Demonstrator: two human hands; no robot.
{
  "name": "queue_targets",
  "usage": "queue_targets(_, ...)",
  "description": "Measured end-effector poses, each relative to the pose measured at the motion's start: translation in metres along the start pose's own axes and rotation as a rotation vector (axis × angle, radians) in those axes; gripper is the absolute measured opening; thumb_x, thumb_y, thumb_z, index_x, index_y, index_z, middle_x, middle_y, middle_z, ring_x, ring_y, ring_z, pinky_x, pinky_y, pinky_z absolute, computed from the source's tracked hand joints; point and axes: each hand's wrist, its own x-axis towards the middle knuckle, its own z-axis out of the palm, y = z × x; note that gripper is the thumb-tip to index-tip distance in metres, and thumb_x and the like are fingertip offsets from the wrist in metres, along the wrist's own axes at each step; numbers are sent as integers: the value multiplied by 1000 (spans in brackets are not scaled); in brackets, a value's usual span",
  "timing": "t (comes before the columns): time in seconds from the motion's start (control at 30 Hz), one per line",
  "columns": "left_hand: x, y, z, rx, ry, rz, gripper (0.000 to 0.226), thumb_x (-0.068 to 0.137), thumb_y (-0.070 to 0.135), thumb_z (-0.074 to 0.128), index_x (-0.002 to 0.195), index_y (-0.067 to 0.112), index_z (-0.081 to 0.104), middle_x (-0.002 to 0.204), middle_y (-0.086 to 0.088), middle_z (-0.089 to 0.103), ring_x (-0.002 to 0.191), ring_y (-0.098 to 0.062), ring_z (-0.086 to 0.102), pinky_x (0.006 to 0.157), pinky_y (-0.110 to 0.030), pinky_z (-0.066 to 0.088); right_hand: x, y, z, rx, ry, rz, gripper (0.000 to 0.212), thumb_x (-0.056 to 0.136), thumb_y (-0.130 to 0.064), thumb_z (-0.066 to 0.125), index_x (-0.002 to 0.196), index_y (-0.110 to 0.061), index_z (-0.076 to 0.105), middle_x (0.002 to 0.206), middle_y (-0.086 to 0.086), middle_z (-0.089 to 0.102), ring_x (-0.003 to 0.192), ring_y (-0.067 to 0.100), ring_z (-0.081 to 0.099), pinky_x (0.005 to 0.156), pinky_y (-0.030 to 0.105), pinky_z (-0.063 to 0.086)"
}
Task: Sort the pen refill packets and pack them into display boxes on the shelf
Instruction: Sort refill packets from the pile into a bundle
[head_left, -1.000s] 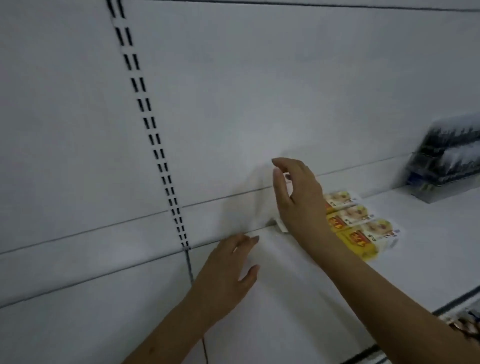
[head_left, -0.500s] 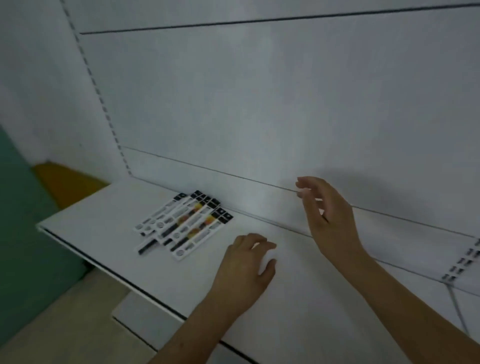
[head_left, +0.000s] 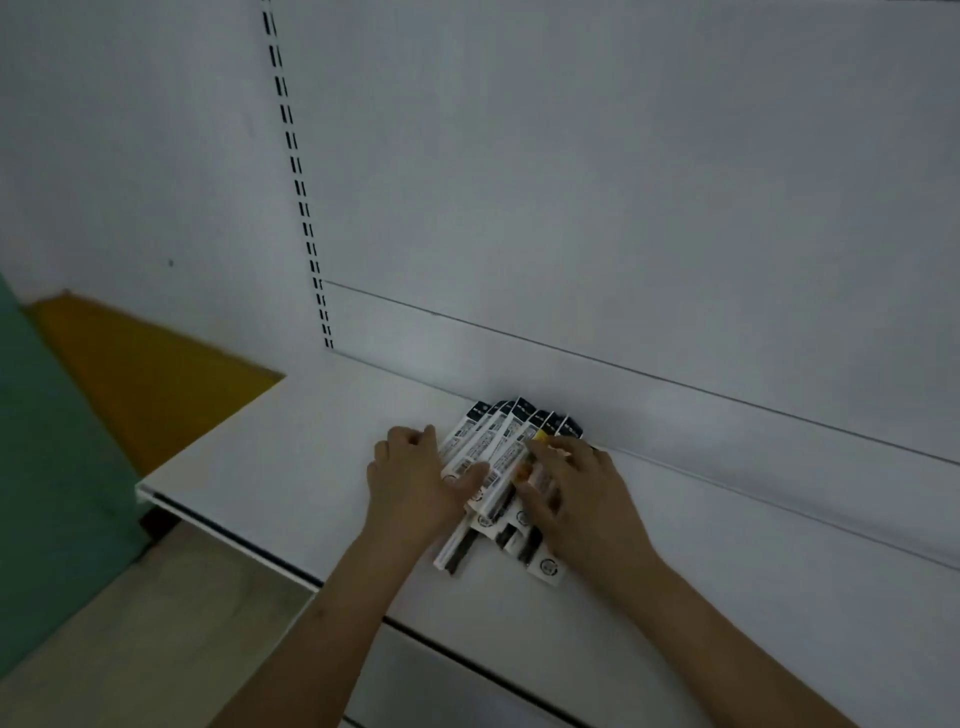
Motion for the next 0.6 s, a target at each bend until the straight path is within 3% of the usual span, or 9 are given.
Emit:
queue_targets(0.1,16,0,-4,-12,-156,27,59,79,66,63,112,17,56,121,-10,54,110,-27,51,89,-35,45,3,-1,10,-80,-8,-57,56,92,-58,30,141,-35,48,146,-7,46,130,21,41,104,38,35)
queue_targets(0.2,24,6,-9,-224,-291,7,52,79,49,73,109,10,58,101,-8,65,83,-22,65,71,-33,56,2,5,13,-75,-1,-52,57,91,-59,30,141,-37,47,147,-12,43,132,17,37,105,37,33)
queue_targets(0.27,26,15,-13,-337,-378,19,34,85,31,74,104,4,67,93,-13,71,69,-19,64,61,-26,51,2,8,14,-65,-5,-45,59,90,-60,30,141,-36,47,147,-13,43,133,16,37,105,36,33)
queue_targets(0.4,24,21,-20,-412,-397,64,18,88,24,71,100,11,72,89,-8,72,64,-14,63,53,-17,47,4,10,13,-23,3,-32,63,87,-63,29,141,-35,47,146,-12,43,134,13,35,107,32,30)
queue_targets(0.6,27,4,-33,-501,-252,4,26,89,31,69,106,14,59,95,-2,67,74,-10,64,54,-22,48,3,13,11,1,9,-47,65,88,-65,26,141,-34,47,145,-13,43,134,12,34,109,30,28)
